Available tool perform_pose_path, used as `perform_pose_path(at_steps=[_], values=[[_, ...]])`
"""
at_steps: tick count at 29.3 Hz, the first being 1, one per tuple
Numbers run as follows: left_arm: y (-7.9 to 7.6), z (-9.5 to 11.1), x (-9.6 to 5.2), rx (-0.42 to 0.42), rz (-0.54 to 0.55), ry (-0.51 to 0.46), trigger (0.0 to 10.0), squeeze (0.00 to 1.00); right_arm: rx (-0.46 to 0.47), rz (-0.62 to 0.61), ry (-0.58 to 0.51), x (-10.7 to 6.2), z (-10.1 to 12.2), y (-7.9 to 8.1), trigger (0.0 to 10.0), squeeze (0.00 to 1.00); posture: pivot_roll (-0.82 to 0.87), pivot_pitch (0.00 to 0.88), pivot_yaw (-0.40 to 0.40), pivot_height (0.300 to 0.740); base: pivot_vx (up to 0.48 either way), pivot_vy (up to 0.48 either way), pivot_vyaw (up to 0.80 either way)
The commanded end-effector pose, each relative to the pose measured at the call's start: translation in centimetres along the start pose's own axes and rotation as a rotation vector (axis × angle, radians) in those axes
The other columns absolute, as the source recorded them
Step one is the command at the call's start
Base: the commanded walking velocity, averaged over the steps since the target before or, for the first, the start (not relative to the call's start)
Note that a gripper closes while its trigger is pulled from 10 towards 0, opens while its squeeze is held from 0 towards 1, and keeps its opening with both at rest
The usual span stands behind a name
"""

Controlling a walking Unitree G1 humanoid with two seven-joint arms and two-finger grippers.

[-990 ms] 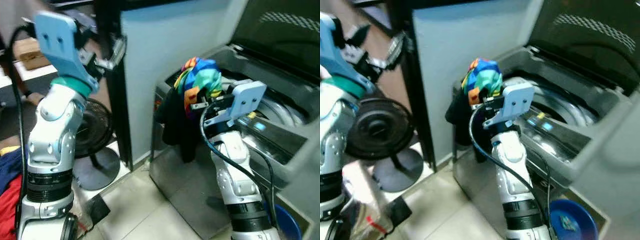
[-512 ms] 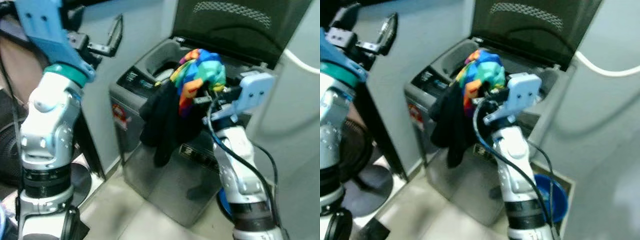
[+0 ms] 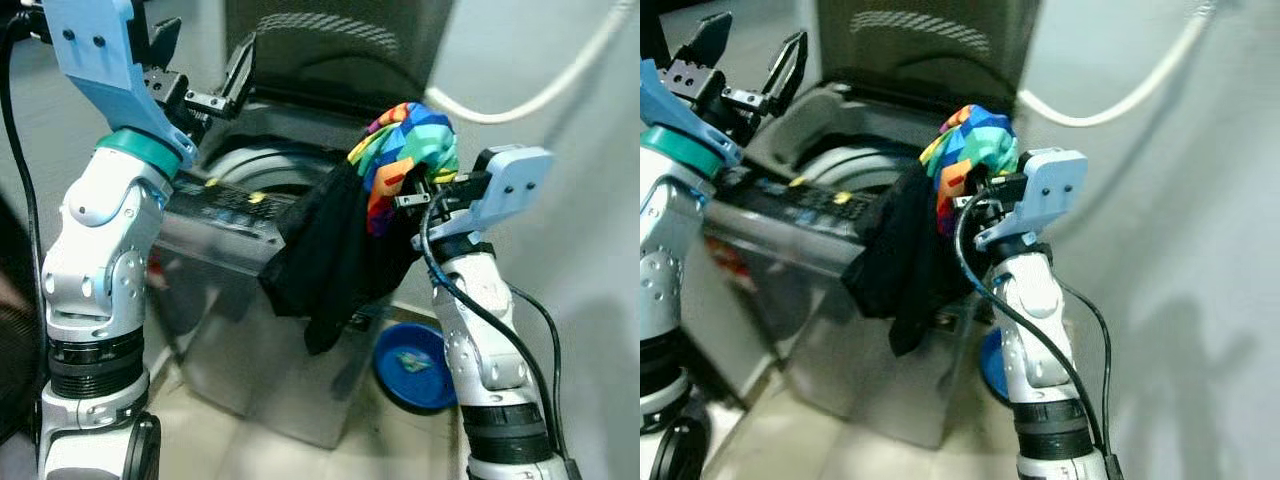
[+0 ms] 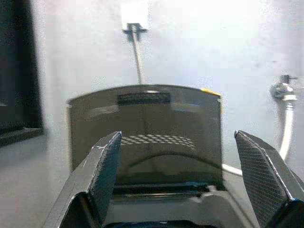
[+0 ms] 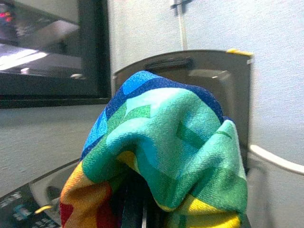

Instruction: Clothes washing

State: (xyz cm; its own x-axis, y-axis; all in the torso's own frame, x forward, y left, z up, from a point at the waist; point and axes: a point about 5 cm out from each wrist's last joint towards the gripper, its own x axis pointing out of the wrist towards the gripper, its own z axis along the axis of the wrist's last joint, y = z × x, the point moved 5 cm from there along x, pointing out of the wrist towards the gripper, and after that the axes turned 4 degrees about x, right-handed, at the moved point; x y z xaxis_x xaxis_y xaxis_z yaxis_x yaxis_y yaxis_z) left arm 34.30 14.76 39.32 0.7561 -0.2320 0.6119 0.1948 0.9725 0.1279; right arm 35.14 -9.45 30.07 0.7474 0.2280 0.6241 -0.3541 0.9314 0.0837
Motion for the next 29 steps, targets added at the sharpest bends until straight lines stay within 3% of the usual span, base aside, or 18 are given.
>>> perform_pose_path(at_steps=[1,13,29], values=[[-0.2,0.5,0.0,-0.001,-0.007,-0.016,10.0,0.0,0.01,0.002,-0.003,0.0,0.1,0.1,10.0,0.0,0.13,0.0,0.034,0.74,0.277,0.0,-0.8],[-0.4,0.5,0.0,0.001,0.0,-0.014,10.0,0.0,-0.024,0.034,0.023,-0.2,-0.6,0.7,10.0,0.0,0.13,0.0,0.031,0.74,0.447,0.0,0.0],[-1.1,0.1,-0.2,-0.011,-0.026,0.003,10.0,0.0,-0.033,0.034,0.041,-0.3,-1.1,0.5,10.0,0.0,0.13,0.0,0.03,0.74,0.0,0.0,0.0]])
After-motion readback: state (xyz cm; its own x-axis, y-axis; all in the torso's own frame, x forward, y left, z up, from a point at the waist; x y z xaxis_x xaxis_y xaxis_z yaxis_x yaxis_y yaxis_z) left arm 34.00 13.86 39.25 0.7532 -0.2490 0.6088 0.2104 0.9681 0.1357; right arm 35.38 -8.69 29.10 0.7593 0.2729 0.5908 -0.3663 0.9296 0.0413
